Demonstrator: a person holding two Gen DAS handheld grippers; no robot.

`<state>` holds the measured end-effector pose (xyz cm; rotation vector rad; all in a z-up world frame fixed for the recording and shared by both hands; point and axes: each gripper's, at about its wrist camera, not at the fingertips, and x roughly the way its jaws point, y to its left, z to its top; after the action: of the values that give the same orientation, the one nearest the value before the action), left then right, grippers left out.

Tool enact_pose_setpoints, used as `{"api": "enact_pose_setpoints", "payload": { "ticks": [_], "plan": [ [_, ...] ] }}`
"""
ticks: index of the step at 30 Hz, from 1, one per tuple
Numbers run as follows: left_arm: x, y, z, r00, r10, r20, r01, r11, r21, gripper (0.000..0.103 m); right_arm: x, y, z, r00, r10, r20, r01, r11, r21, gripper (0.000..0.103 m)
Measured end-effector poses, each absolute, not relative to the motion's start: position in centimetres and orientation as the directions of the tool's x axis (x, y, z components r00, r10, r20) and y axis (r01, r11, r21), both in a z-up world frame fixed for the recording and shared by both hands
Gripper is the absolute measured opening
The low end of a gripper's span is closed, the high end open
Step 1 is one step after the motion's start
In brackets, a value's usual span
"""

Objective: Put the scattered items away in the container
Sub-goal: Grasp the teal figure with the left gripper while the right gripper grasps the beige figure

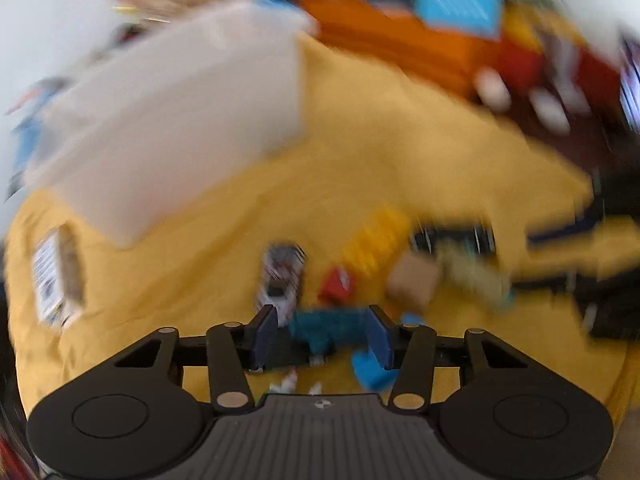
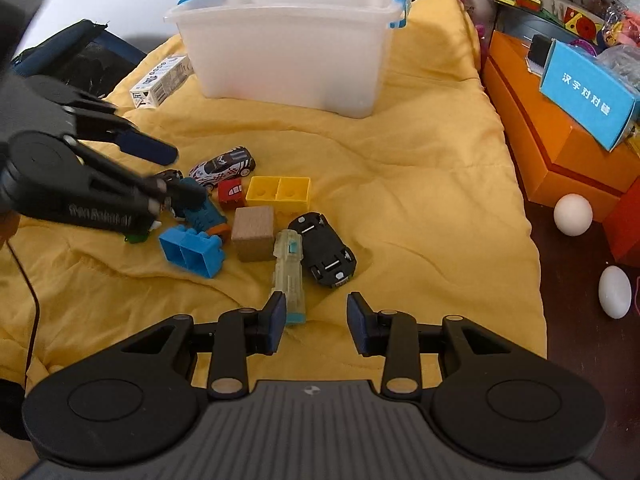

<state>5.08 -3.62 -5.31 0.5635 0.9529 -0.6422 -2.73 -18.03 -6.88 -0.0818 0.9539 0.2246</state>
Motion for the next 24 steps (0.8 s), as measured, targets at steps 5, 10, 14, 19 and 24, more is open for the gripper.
{"api": "enact_pose_setpoints", "payload": {
  "ticks": [5,10,14,19,24],
  "plan": [
    [7.1,-4.1,-5.7,0.274,-0.275,-0.921,0.821,0.565,0.076,0.055,-3.0,-18.1,-6.8,0.555,0.156,-0.817,-0.223,0.974,0.034,0.038],
    [7.8,-5.2,-6.1,0.224,-0.275,-0.935,0.884,0.461,0.076,0.056,-3.0,-18.2,-6.8,0.558,0.156,-0.815,-0.227,0.973,0.031,0.039],
    [7.9,-6.6,-7.9,0.232,-0.196,-0.953,0.893,0.431,0.129,0.043,-2.8,-18.4,-7.0,0.553,0.154,-0.819,-0.218,0.975,0.037,0.039],
    [5.5,-6.2,-7.1,0.282,-0.243,-0.928,0.827,0.552,0.106,0.027,-2.9,-18.6,-7.0,0.561,0.154,-0.813,-0.218,0.975,0.035,0.039],
    [0.4,-5.5,-6.7,0.294,-0.317,-0.902,0.797,0.603,0.048,0.029,-2.8,-19.0,-7.3,0.554,0.145,-0.820,-0.206,0.978,0.033,0.043]
  ]
}}
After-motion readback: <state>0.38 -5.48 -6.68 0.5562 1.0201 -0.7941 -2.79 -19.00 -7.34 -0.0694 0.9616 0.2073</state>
